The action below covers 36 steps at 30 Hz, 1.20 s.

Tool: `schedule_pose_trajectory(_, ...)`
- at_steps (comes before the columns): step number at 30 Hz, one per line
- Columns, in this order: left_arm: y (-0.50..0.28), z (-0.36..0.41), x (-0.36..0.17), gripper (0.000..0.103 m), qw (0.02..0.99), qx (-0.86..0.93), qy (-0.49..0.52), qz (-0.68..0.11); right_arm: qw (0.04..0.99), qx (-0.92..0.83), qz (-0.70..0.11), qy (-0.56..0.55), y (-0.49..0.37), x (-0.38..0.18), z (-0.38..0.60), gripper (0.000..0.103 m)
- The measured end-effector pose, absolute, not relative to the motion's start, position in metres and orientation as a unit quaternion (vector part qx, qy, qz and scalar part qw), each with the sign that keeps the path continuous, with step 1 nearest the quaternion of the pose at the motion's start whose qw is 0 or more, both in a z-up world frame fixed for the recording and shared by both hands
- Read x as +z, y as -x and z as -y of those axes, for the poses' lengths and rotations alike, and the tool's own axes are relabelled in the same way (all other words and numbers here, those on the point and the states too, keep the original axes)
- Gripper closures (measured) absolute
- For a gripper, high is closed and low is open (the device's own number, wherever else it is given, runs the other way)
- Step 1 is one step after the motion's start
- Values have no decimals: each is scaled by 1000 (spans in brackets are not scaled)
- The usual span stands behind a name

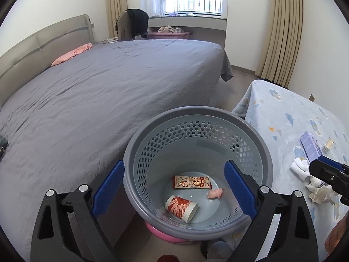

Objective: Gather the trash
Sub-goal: 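Move both grippers back toward the trash on the bed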

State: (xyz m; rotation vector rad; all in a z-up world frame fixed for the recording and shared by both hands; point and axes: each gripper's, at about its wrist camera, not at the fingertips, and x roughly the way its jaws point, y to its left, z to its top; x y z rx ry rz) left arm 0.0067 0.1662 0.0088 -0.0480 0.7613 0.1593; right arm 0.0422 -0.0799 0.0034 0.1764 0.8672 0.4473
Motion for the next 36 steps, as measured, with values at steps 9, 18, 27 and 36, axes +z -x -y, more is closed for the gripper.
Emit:
schedule_pose_trajectory(9,5,-152,9,10,927,62,15,-368,894,174,-403,-94,-17,10,116,33)
schedule_pose_trajectory(18,15,-134,8,9,929,41,-1,-369,902,141,-394,-108,4,16,151,33)
schedule_pose_trajectory(27,26,-110,5,9,927,12,-9,-374,909,95,-391,-105,32,18,189,33)
schedule_pose_trajectory(36,37,-77,2,9,924,-24,-24,-381,904,56,-407,-115,52,4,222,33)
